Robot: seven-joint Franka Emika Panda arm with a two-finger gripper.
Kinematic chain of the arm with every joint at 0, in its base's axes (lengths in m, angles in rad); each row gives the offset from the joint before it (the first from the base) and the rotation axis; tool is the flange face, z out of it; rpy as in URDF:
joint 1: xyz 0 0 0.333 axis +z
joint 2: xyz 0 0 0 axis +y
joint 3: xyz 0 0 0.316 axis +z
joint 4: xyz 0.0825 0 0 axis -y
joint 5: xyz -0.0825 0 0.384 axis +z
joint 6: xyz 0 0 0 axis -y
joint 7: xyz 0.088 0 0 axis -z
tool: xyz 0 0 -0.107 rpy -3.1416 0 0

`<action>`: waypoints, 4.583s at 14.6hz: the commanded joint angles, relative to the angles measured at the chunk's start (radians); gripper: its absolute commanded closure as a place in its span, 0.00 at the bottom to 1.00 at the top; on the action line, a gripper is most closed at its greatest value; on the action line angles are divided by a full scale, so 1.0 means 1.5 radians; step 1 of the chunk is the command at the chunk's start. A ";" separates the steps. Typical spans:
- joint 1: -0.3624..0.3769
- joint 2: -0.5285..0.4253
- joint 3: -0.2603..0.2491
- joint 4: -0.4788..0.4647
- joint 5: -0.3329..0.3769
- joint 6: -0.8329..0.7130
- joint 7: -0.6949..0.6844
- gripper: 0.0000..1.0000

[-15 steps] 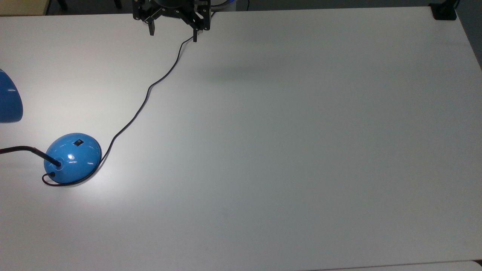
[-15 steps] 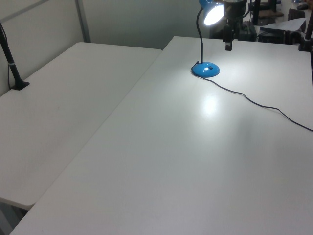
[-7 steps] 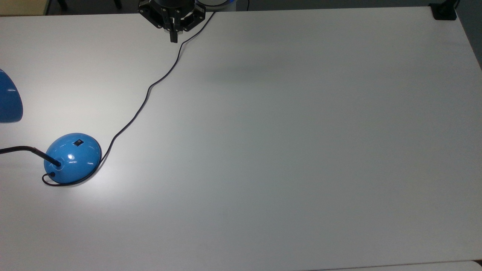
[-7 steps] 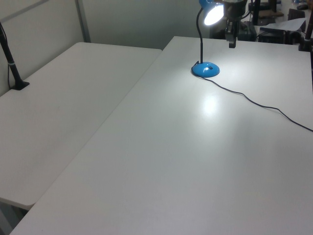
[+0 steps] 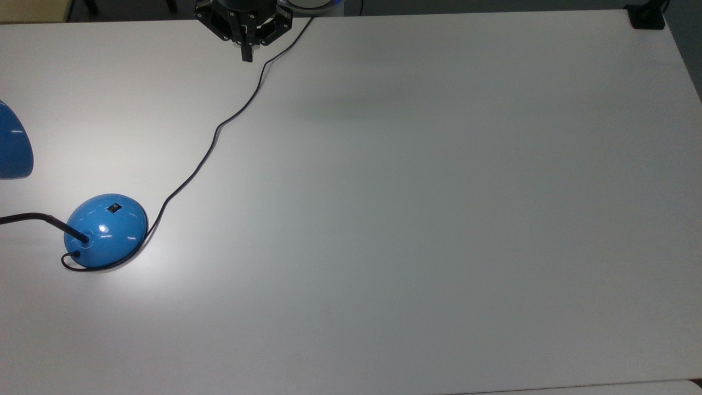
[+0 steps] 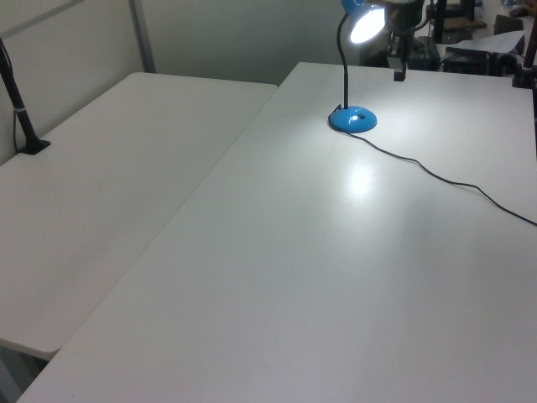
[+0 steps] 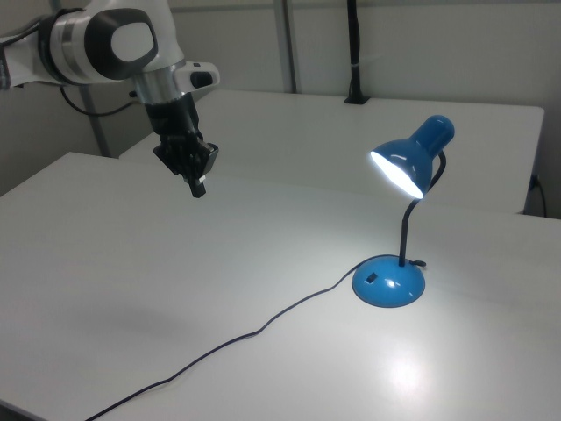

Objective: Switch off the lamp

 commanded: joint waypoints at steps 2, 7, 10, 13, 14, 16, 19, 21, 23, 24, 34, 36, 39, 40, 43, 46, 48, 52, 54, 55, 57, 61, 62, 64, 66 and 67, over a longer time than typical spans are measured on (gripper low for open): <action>-0.048 0.012 -0.003 -0.003 0.020 0.055 0.028 1.00; -0.128 0.043 -0.003 -0.049 0.023 0.223 0.100 1.00; -0.182 0.088 -0.003 -0.054 0.030 0.310 0.108 1.00; -0.216 0.142 -0.003 -0.056 0.047 0.415 0.145 1.00; -0.224 0.158 -0.004 -0.056 0.047 0.444 0.157 1.00; -0.231 0.193 -0.006 -0.060 0.047 0.503 0.169 1.00; -0.236 0.228 -0.006 -0.095 0.041 0.600 0.176 1.00; -0.236 0.239 -0.006 -0.116 0.039 0.647 0.176 1.00; -0.236 0.243 -0.006 -0.130 0.040 0.682 0.177 1.00; -0.236 0.252 -0.006 -0.130 0.040 0.692 0.179 1.00; -0.236 0.291 -0.006 -0.121 0.036 0.765 0.191 1.00; -0.236 0.294 -0.006 -0.120 0.037 0.776 0.191 1.00; -0.237 0.297 -0.006 -0.114 0.036 0.776 0.191 1.00; -0.236 0.300 -0.006 -0.112 0.036 0.775 0.191 1.00; -0.236 0.310 -0.006 -0.110 0.032 0.776 0.188 1.00; -0.237 0.314 -0.006 -0.110 0.026 0.775 0.187 1.00; -0.239 0.314 -0.006 -0.110 0.026 0.774 0.186 1.00; -0.245 0.315 -0.006 -0.111 0.025 0.769 0.184 1.00; -0.244 0.322 -0.006 -0.110 0.026 0.769 0.184 1.00; -0.244 0.325 -0.006 -0.110 0.026 0.768 0.184 1.00; -0.244 0.333 -0.006 -0.106 0.027 0.767 0.184 1.00; -0.256 0.296 -0.005 -0.108 0.026 0.711 0.182 1.00; -0.255 0.277 0.002 -0.106 0.025 0.674 0.179 1.00; -0.235 0.227 0.015 -0.106 0.025 0.576 0.163 1.00; -0.221 0.192 0.042 -0.106 0.023 0.501 0.158 1.00; -0.211 0.173 0.057 -0.105 0.019 0.469 0.159 1.00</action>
